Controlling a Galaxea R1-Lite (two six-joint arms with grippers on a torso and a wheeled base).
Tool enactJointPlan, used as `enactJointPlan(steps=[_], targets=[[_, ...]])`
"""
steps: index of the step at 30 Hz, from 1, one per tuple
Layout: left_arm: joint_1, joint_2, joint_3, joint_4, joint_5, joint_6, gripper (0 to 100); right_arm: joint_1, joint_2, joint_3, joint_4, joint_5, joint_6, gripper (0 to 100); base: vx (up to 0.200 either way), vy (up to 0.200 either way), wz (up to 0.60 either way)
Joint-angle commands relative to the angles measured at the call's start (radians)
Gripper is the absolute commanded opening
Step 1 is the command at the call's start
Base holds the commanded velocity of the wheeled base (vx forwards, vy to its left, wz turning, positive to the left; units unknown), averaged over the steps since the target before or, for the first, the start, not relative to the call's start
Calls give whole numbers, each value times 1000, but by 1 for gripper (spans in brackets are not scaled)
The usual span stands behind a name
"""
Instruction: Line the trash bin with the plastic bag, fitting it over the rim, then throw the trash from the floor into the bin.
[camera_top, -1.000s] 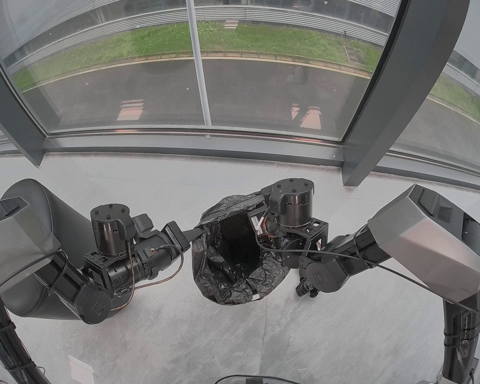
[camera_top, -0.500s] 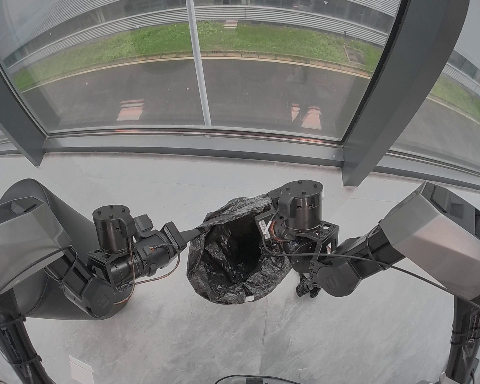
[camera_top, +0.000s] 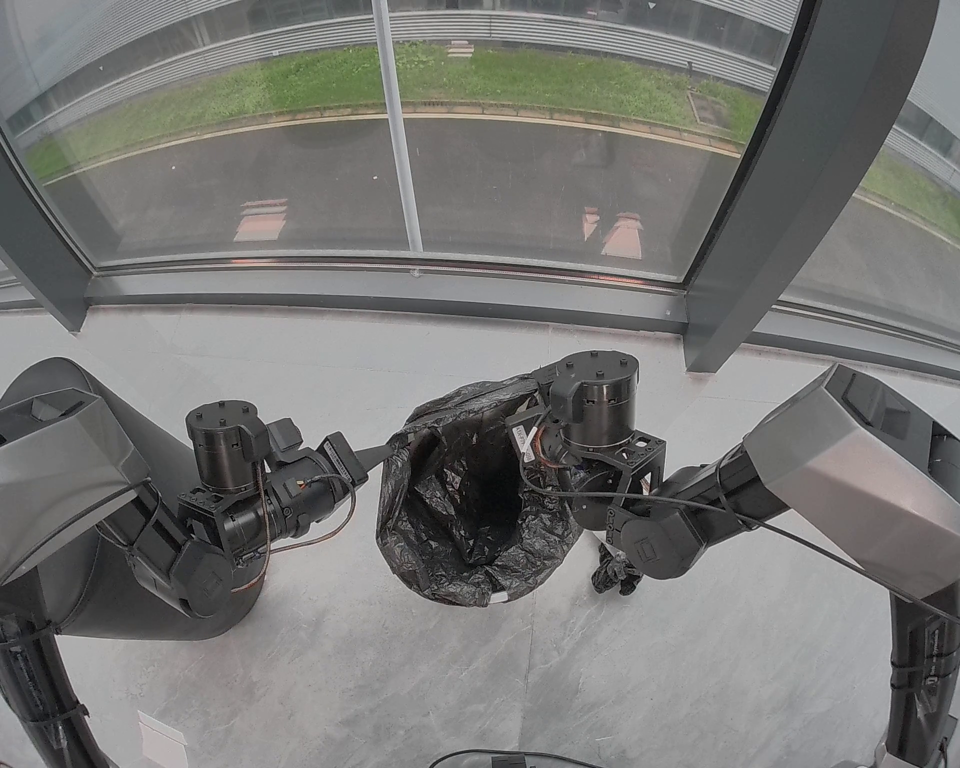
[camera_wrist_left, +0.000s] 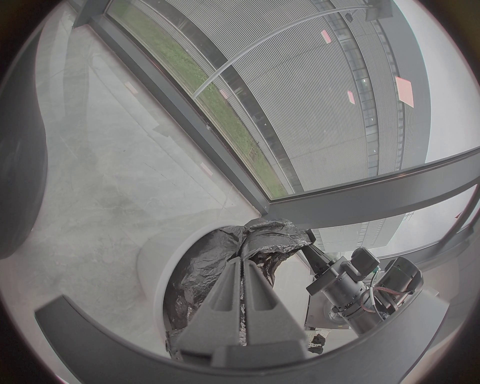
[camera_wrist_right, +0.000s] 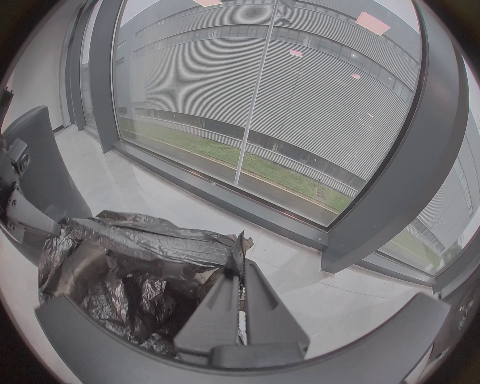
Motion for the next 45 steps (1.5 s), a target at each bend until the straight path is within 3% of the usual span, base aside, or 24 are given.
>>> enactJointPlan(steps=[1, 14, 45], targets=[[16, 10, -20, 1, -6, 2, 0, -9, 64, -58, 1, 9, -2, 0, 0, 0, 0], [33, 54, -49, 0, -6, 8, 0, -9, 144, -118, -65, 24, -2, 0, 0, 0, 0], [94, 123, -102, 0, -6, 50, 0, -22, 231, -245, -74, 24, 4, 0, 0, 0, 0]])
